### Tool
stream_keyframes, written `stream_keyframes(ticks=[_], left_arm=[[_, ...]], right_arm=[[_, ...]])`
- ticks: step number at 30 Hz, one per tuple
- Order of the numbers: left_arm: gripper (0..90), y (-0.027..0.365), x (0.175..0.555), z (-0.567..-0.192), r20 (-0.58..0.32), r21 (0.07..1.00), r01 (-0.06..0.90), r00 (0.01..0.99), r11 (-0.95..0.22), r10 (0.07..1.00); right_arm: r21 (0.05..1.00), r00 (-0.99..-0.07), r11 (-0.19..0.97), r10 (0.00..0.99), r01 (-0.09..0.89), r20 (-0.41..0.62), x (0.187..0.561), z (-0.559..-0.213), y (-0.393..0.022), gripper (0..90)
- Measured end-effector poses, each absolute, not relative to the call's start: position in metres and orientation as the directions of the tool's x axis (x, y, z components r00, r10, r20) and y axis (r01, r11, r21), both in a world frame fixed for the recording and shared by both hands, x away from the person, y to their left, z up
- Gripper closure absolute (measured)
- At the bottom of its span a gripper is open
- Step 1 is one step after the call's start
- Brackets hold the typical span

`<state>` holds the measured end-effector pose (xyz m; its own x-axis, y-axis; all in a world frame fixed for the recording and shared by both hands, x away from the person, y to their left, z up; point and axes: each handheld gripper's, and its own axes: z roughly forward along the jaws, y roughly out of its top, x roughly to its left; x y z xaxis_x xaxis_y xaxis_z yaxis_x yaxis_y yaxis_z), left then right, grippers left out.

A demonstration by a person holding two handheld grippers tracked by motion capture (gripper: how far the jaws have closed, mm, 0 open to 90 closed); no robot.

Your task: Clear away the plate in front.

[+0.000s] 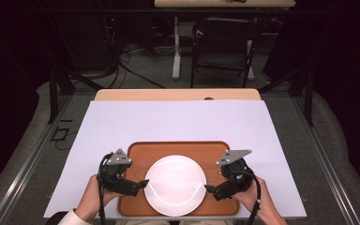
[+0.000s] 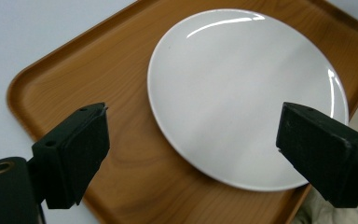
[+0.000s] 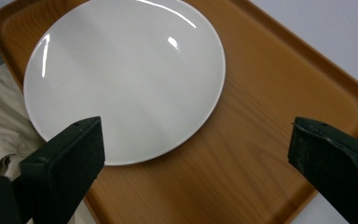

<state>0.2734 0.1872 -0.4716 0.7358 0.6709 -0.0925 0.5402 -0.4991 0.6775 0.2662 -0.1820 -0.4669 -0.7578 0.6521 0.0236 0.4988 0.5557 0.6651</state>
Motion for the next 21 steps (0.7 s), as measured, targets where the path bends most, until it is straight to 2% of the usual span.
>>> stream_keyframes(ticks=[7, 13, 21], left_arm=[[2.2, 0.219, 0.265, -0.467, -0.134, 0.716, 0.546, 0.718, -0.435, 0.683], [0.3, 0.238, 0.259, -0.469, -0.144, 0.732, 0.553, 0.698, -0.399, 0.702], [0.2, 0.246, 0.253, -0.479, -0.126, 0.728, 0.545, 0.703, -0.416, 0.700]], right_arm=[[0.717, -0.708, 0.503, 0.706, 0.483, -0.017, 0.246, -0.455, -0.219, 0.0], [0.749, -0.653, 0.428, 0.757, 0.505, 0.007, 0.228, -0.458, -0.257, 0.0], [0.723, -0.622, 0.413, 0.782, 0.554, 0.030, 0.218, -0.473, -0.276, 0.0]])
